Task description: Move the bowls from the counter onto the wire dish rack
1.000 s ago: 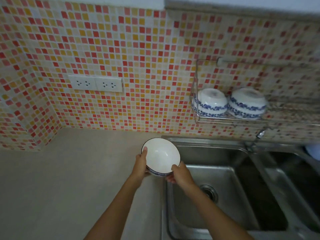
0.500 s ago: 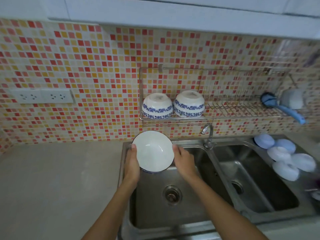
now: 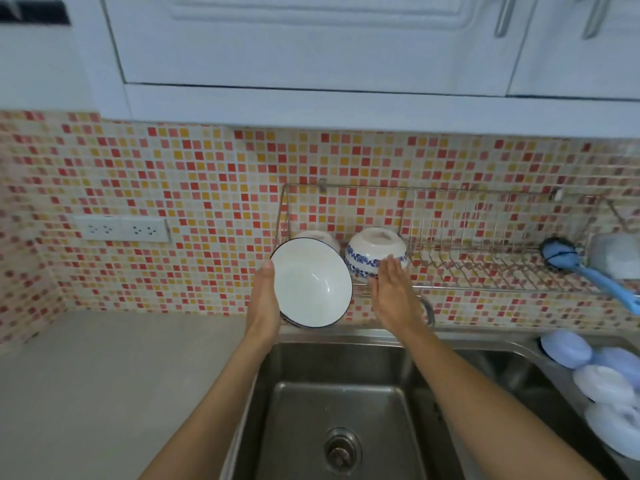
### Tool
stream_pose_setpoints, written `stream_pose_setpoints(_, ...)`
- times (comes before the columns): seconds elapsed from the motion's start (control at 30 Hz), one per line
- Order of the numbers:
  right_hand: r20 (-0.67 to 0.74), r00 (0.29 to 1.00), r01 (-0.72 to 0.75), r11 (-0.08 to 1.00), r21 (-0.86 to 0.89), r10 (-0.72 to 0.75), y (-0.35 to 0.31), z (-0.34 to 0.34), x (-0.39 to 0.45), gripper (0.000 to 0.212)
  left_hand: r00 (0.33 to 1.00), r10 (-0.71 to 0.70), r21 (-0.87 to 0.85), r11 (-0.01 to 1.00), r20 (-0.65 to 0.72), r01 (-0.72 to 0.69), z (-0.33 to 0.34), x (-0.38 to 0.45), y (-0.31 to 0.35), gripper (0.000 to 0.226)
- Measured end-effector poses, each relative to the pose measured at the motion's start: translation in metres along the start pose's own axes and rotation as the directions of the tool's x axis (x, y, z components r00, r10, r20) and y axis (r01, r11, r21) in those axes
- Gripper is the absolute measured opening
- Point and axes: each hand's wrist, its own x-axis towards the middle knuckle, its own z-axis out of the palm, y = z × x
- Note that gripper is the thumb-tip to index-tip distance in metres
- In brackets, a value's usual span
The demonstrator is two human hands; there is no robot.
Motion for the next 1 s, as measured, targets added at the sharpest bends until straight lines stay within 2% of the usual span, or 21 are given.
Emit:
stream_pose_setpoints(0.03,-0.001,1.0,0.004,0.999,-0.036,-0.004,0.003,0.007,-0.001,0.07,0.999,0.028,0.033,0.999,-0.021,-0.027,0.004,0.004,0.007,0.067)
stream_pose_setpoints(0.13,-0.117,0.993,0.008,0.999,-0.047,-0.014,0.006,0.02,-0.004,0.086,0.99,0.135,0.177,0.976,-0.05,-0.124,0.016,0.019,0.025,0.055)
stream_pose_setpoints(0.27,-0.15,0.989,0.003,0.997,-0.083,-0.015,0.001,0.023,-0.02,0.074,0.965,0.263,0.287,0.926,-0.018,-0.247,0.022,0.035,0.045,0.054)
stream_pose_setpoints(0.37,-0.125,0.991,0.038,0.992,-0.125,-0.053,-0.004,0.02,-0.023,0.068,0.917,0.399,0.386,0.846,-0.002,-0.368,0.028,0.056,0.059,0.056)
stream_pose_setpoints(0.43,-0.183,0.983,-0.01,0.989,-0.148,-0.017,0.033,0.02,0.017,0.066,0.89,0.454,0.464,0.781,0.041,-0.419,0.082,0.098,0.062,0.057)
stream_pose_setpoints(0.47,-0.183,0.983,-0.021,0.991,-0.134,-0.004,0.032,0.02,0.021,0.065,0.884,0.463,0.523,0.738,0.068,-0.427,0.083,0.104,0.063,0.057)
stream_pose_setpoints(0.53,-0.168,0.986,-0.015,0.992,-0.122,-0.006,0.028,0.021,0.018,0.064,0.836,0.529,0.677,0.564,0.143,-0.473,0.086,0.113,0.06,0.059)
stream_pose_setpoints(0.6,-0.167,0.985,0.016,0.991,-0.13,-0.038,0.019,0.03,0.006,0.063,0.756,0.604,0.824,0.276,0.252,-0.496,0.079,0.115,0.052,0.062)
stream_pose_setpoints(0.67,-0.175,0.983,0.024,0.993,-0.118,-0.045,0.012,0.034,0.0,0.062,0.681,0.629,0.874,0.006,0.375,-0.487,0.071,0.121,0.039,0.065)
stream_pose_setpoints(0.73,-0.184,0.982,0.028,0.992,-0.126,-0.051,0.011,0.036,-0.002,0.061,0.627,0.616,0.855,-0.159,0.477,-0.494,0.068,0.13,0.029,0.066)
stream_pose_setpoints(0.8,-0.197,0.979,0.027,0.991,-0.128,-0.052,0.012,0.037,-0.001,0.062,0.582,0.602,0.826,-0.272,0.547,-0.494,0.067,0.136,0.02,0.064)
stream_pose_setpoints(0.87,-0.205,0.977,0.03,0.992,-0.125,-0.055,0.013,0.037,-0.001,0.062,0.53,0.608,0.797,-0.339,0.591,-0.499,0.07,0.139,0.014,0.062)
stream_pose_setpoints(1.0,-0.187,0.981,0.031,0.993,-0.117,-0.052,0.012,0.036,-0.001,0.064,0.504,0.602,0.78,-0.401,0.62,-0.48,0.074,0.139,0.009,0.061)
